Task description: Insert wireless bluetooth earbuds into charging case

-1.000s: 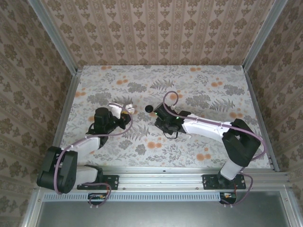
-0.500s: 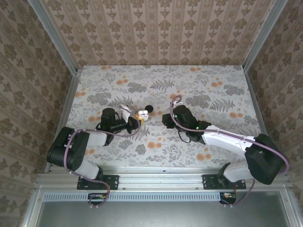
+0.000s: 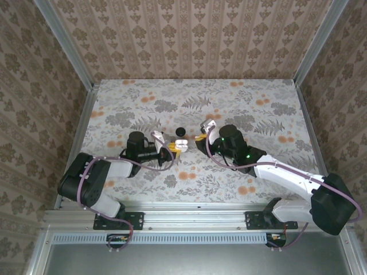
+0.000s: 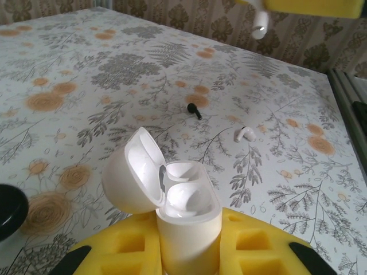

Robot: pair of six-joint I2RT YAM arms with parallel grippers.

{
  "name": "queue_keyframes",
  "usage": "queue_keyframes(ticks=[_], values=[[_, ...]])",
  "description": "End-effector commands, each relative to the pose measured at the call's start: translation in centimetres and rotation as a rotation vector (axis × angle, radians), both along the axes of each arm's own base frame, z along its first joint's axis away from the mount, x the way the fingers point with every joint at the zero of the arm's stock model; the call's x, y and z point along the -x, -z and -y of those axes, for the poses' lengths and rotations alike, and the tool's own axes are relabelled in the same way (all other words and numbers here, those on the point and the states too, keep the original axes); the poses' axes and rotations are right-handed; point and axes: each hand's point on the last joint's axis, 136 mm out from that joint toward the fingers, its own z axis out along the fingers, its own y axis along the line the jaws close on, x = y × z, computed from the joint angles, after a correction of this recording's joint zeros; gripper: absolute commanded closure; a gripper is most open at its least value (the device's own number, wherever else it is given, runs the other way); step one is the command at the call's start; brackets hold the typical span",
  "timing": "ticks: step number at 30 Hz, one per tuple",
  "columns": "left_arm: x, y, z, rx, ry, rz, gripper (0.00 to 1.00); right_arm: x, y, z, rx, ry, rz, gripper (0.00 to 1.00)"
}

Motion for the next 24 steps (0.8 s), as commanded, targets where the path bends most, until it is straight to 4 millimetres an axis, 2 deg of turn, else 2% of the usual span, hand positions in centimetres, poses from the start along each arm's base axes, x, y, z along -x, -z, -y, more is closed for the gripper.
queue_keyframes(ticks=[1,2,5,11,24], values=[[0.9,-1.6,0.4,0.016,0.065,0.092,1.0,0.9,-0.5,-0.4,0.077,-0.115,0.098,0.74],[1.9,-1.7,1.1,0.013,0.099,0.104,1.0,1.0,-0.6,-0.6,0.085,-0.134,0.11,0.75],[2.4,-1.8,1.4,0.004,0.11,0.145,1.0,1.4,-0.7,-1.0,0.108,-0.181,0.14,0.75],[3.1,-2.0,1.7,-0.016,0.116,0.237,1.0,2.6,-1.0,-2.1,0.162,-0.276,0.201,0.75],[4.0,-2.2,1.7,-0.06,0.104,0.392,1.0,4.5,-0.7,-2.7,0.317,-0.395,0.368,0.75]])
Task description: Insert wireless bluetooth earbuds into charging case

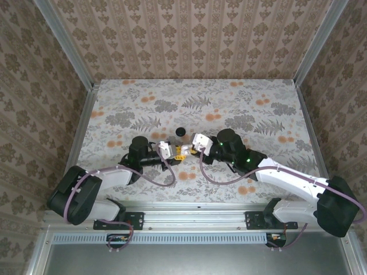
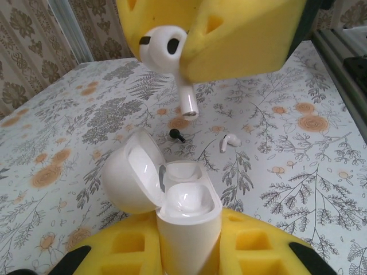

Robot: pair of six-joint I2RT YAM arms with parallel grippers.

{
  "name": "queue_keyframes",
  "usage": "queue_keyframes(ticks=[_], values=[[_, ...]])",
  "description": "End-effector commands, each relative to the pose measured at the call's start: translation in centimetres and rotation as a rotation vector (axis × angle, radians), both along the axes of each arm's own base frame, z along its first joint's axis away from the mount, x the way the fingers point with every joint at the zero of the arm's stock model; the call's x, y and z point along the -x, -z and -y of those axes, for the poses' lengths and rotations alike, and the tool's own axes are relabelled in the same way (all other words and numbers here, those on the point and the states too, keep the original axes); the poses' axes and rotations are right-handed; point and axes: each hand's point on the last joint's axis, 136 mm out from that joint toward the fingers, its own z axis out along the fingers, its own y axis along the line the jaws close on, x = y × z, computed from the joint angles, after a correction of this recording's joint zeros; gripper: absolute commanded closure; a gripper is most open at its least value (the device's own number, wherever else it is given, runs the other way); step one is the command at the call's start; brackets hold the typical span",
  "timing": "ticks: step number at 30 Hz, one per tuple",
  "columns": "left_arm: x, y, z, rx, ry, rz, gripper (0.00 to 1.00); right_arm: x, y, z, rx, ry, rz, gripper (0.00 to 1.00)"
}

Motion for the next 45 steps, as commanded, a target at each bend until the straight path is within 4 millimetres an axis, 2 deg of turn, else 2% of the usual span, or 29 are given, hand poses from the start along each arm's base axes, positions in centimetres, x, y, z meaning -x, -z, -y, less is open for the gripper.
queue_keyframes(ticks=[1,9,18,27,33,45], values=[[0.5,0.1,-0.1,-0.015,0.009,0.049,1.0,0.6,0.4,0.1,0.073,-0.043,0.068,0.75],[0.4,-0.2,0.0,-0.025,-0.047,0.147,1.0,0.5,-0.4,0.0,-0.07,0.051,-0.061,0.75],[-0.6,-0.1,-0.3,-0.061,-0.172,0.303,1.0,-0.1,-1.0,1.6,-0.32,0.269,-0.266,0.75],[-1.8,-0.6,-0.4,-0.059,-0.266,0.419,1.0,-0.6,-0.4,3.9,-0.572,0.51,-0.489,0.76],[-2.0,-0.7,-0.2,-0.044,-0.275,0.428,1.0,-0.4,0.4,4.6,-0.683,0.614,-0.627,0.76],[-1.8,-1.4,-0.3,-0.019,-0.279,0.443,1.0,-0.4,1.6,3.3,-0.783,0.719,-0.833,0.75]])
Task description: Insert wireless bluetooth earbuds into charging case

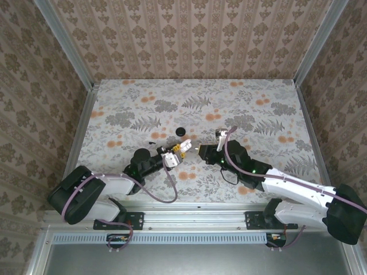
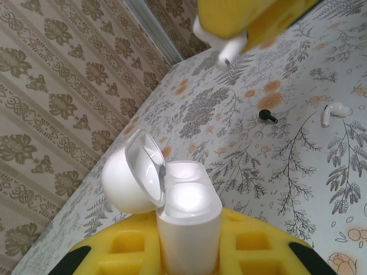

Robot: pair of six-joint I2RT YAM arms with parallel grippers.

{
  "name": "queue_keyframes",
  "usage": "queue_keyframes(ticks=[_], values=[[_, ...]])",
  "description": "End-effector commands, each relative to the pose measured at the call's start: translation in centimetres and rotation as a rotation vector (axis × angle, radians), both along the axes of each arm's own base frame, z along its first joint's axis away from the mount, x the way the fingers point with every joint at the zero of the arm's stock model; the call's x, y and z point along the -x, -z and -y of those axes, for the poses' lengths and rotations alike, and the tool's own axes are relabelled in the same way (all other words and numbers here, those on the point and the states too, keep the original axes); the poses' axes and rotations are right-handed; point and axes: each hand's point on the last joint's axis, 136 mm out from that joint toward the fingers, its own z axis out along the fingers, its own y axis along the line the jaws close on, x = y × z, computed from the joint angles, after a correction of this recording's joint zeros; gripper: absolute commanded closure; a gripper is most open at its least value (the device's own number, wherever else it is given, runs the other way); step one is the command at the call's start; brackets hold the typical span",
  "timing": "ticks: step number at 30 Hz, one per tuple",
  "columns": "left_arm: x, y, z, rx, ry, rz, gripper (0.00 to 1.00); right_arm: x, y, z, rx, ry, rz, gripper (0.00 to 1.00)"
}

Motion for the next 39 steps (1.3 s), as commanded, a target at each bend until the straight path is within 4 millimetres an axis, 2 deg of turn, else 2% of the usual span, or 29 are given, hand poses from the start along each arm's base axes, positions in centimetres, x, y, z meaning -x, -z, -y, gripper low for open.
queue_keyframes(ticks=[1,8,18,29,39], values=[[0.3,-1.2,0.0,0.026,0.005,0.048,1.0,-0.3,-0.4,-0.7,-0.084,0.049,-0.074,0.76],[0.4,-1.4,0.0,0.028,0.005,0.058,1.0,-0.3,0.0,-3.1,-0.143,0.019,-0.153,0.76],[0.4,-1.4,-0.1,0.028,0.0,0.057,1.0,-0.5,-0.2,-5.0,-0.171,0.001,-0.192,0.76],[0.4,-1.5,-0.1,0.034,0.003,0.057,1.0,-0.5,0.5,-5.3,-0.132,0.03,-0.239,0.76],[0.4,-1.9,-0.1,0.041,0.003,0.062,1.0,-0.4,1.4,-4.7,-0.07,0.061,-0.258,0.76]])
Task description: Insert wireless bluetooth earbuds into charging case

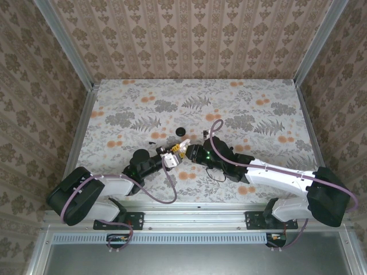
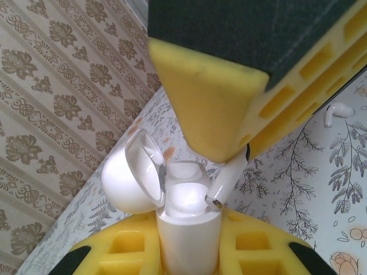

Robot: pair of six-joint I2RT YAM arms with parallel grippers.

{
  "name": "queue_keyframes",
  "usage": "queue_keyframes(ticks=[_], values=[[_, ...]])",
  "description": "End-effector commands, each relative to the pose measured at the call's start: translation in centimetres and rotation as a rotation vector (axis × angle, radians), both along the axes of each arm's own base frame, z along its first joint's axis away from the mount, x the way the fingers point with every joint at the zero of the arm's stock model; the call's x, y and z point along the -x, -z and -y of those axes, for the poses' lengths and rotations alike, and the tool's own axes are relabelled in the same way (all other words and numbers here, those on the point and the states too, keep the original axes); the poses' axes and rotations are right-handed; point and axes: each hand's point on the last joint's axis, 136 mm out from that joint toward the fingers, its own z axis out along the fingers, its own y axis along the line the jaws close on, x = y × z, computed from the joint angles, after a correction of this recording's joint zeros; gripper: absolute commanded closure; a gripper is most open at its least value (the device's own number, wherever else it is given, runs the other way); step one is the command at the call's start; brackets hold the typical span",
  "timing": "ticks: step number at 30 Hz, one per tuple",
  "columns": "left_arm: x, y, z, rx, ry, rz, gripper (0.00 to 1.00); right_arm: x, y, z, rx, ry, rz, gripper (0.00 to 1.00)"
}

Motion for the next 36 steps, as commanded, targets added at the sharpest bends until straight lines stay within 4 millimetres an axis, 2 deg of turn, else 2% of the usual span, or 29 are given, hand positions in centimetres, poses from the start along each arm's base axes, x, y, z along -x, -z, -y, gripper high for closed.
queue_keyframes(ticks=[1,14,36], values=[[0.34,-1.67,0.16,0.037,0.012,0.051,1.0,-0.38,-0.35,0.13,0.022,0.034,-0.004,0.77],[0.48,-1.75,0.29,0.041,0.021,0.047,1.0,-1.12,-0.84,0.6,0.045,0.079,0.014,0.77],[0.3,-1.59,0.36,0.028,0.014,0.045,1.0,-1.08,-0.31,-0.32,0.145,0.07,-0.031,0.77]])
